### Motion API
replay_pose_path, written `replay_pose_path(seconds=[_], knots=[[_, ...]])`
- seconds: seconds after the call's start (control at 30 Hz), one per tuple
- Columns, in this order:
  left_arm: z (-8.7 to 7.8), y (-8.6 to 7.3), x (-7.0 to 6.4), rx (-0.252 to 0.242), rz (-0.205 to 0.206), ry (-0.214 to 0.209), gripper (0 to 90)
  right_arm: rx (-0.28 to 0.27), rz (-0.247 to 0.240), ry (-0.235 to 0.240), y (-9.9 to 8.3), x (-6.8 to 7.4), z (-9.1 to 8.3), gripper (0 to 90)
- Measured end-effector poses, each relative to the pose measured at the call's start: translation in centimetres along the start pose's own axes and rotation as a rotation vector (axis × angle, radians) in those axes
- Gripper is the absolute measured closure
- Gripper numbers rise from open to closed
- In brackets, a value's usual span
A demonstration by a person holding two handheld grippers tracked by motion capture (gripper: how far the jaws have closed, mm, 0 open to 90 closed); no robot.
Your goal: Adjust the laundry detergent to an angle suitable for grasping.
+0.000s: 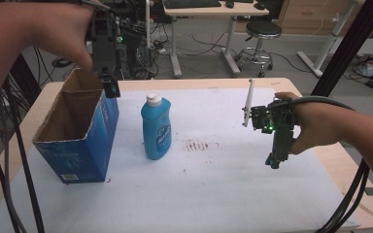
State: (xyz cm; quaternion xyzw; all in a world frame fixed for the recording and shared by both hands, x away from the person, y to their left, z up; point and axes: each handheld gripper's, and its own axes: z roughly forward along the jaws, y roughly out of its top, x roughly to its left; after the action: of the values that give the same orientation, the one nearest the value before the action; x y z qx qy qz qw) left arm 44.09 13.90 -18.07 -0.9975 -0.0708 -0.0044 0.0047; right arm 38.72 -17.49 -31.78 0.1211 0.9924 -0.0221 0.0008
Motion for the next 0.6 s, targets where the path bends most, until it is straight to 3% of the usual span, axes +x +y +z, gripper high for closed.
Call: replay_pose_path(seconds=[0.37, 0.6], knots=[[0.05, 0.14, -0.50, 0.010, -0.007, -0.012, 2.0, 0.001, -0.005, -0.003, -0.05, -0.39, -0.21, 2.3], [-0.33, 0.30, -0.73, -0.021, -0.009, -0.005, 2.0, -0.003, -0.008, -0.012, 0.00, -0.42, -0.08, 2.3]])
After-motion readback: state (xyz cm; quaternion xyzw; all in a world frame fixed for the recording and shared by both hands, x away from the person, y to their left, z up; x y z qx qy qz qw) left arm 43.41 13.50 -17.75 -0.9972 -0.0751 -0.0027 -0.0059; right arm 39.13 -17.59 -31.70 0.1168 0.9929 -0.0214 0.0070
